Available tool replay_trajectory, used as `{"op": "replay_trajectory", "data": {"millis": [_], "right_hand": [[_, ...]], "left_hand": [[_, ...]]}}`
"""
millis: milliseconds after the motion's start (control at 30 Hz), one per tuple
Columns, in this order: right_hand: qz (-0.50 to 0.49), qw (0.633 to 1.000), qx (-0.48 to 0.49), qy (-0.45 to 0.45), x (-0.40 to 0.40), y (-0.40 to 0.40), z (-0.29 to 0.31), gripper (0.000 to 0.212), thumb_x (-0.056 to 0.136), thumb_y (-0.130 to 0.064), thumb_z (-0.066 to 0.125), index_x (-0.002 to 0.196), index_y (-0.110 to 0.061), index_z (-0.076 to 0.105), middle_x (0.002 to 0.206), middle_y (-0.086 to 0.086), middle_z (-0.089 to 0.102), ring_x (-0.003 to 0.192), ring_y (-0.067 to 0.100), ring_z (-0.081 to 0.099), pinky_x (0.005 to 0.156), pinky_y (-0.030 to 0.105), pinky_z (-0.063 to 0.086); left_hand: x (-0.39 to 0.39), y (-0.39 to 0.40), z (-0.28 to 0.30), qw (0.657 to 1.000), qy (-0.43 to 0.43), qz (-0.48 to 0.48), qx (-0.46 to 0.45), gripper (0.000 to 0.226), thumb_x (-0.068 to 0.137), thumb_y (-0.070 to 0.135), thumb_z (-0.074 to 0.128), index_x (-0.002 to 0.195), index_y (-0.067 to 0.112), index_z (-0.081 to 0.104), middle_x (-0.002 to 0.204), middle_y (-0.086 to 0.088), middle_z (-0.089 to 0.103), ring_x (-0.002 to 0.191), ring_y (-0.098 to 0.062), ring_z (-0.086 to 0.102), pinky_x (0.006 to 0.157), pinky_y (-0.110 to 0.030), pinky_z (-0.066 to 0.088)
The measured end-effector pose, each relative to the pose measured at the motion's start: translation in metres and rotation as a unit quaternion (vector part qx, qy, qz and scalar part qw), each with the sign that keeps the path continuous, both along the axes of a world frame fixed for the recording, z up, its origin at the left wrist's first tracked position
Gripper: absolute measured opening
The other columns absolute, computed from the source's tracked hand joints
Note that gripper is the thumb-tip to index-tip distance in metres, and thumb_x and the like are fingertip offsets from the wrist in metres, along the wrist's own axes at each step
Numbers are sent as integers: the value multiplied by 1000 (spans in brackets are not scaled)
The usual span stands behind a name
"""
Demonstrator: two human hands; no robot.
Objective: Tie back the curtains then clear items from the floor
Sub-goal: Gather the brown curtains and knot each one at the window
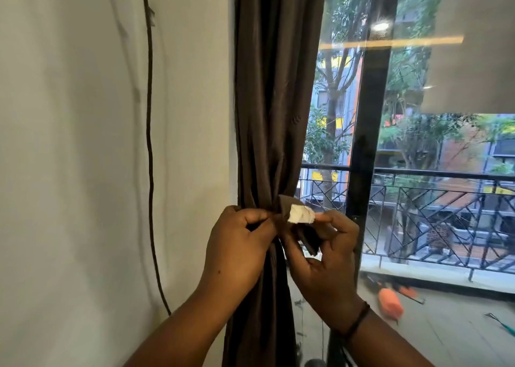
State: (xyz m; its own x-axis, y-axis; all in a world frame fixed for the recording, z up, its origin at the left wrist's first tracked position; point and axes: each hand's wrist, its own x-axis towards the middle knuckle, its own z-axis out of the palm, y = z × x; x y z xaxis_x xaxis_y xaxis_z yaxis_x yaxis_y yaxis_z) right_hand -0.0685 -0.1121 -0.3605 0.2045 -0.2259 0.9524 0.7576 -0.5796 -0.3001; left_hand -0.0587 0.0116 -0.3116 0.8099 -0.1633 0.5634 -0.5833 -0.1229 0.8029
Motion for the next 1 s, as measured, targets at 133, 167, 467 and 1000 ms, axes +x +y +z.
{"op": "replay_trajectory", "data": {"millis": [133, 167, 467, 1000], "right_hand": [[-116, 988, -101, -19, -2, 3, 11, 27, 80, -18, 64, 97, -19, 43, 91, -11, 56, 67, 8, 57, 58, 21, 48], [-152, 979, -139, 2, -2, 2, 15, 22, 83, -21, 61, 100, -21, 47, 85, -10, 57, 64, 8, 55, 57, 25, 48], [-309, 918, -232, 84, -9, 13, 26, 46, 81, -18, 44, 125, -14, 60, 119, 10, 64, 90, 30, 65, 72, 38, 52], [-269, 890, -273, 248, -11, -9, 52, 29, 76, -33, 36, 79, -18, 61, 74, -3, 54, 73, 25, 55, 66, 39, 46]], "left_hand": [[-1, 4, 6, 998, 36, -39, -39, 24, 75, 44, 70, 69, 22, 76, 69, -8, 71, 71, -25, 67, 76, -42, 52], [1, 5, 6, 998, 43, -36, -39, 26, 76, 45, 69, 70, 20, 76, 70, -9, 71, 72, -26, 68, 77, -43, 53], [5, 12, 11, 996, 62, -59, 14, 27, 86, 24, 62, 65, 37, 72, 78, 5, 74, 72, -4, 68, 74, -24, 54], [19, 37, -17, 935, -259, 196, 146, 2, 88, 22, 65, 87, 22, 64, 86, 10, 65, 70, -8, 62, 62, -9, 44]]}}
